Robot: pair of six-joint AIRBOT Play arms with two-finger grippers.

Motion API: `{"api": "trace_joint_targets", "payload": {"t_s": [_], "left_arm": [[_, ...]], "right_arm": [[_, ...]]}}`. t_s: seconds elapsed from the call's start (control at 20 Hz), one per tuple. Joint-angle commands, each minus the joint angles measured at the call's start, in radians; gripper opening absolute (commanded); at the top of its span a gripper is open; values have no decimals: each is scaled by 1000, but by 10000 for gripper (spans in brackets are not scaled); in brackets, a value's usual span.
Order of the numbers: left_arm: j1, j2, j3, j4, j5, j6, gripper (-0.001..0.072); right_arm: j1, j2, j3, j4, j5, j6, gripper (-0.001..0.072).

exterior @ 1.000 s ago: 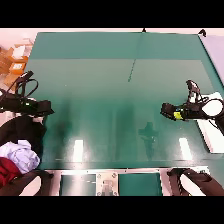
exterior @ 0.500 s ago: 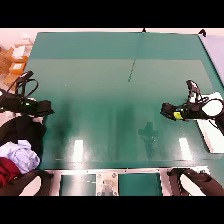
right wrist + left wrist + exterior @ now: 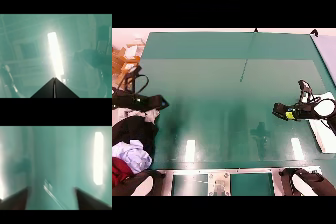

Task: Fold the shirts.

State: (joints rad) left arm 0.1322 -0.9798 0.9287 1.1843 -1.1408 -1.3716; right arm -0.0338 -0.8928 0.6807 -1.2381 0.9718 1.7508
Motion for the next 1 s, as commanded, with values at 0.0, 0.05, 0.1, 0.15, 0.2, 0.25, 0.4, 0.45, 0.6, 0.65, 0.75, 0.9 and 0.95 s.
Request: {"api": "trace_joint_targets", "payload": {"t_s": [0.0, 0.05, 0.1, 0.15, 0.2, 0.25, 0.4, 0.45, 0.6, 0.65, 0.75, 0.9, 0.95], "left_arm": [[0, -26, 67, 221, 210, 11, 673], [1, -48, 91, 317, 257, 11, 674], [1, -89, 117, 426, 283, 11, 675], [1, -138, 137, 508, 286, 11, 676], [1, -203, 152, 571, 280, 11, 720], [1, -263, 156, 600, 274, 11, 720], [1, -443, 156, 680, 233, 12, 720], [1, -491, 156, 710, 194, 12, 720], [1, -568, 156, 754, 71, 11, 713], [1, -570, 156, 756, 49, 11, 700], [1, -570, 176, 765, 10, 22, 48], [-9, -569, 297, 754, -58, 11, 23], [-23, -569, 370, 732, -83, 10, 23]], "right_arm": [[0, 1, 0, 0, 0, 0, 9], [0, 1, 0, 0, 0, 0, 9], [0, 1, 0, 1, 0, 0, 9], [0, 1, 0, 0, 0, 0, 9], [0, 1, 0, 0, 0, 0, 9], [0, 1, 0, 0, 0, 0, 8], [0, 1, 0, 0, 0, 0, 9], [0, 1, 0, 0, 0, 0, 9], [0, 1, 0, 0, 1, 0, 8], [0, 1, 0, 0, 0, 0, 9], [0, 1, 0, 0, 0, 0, 9], [-1, 1, 0, 0, 0, 0, 9], [-1, 1, 0, 0, 0, 0, 9]]}}
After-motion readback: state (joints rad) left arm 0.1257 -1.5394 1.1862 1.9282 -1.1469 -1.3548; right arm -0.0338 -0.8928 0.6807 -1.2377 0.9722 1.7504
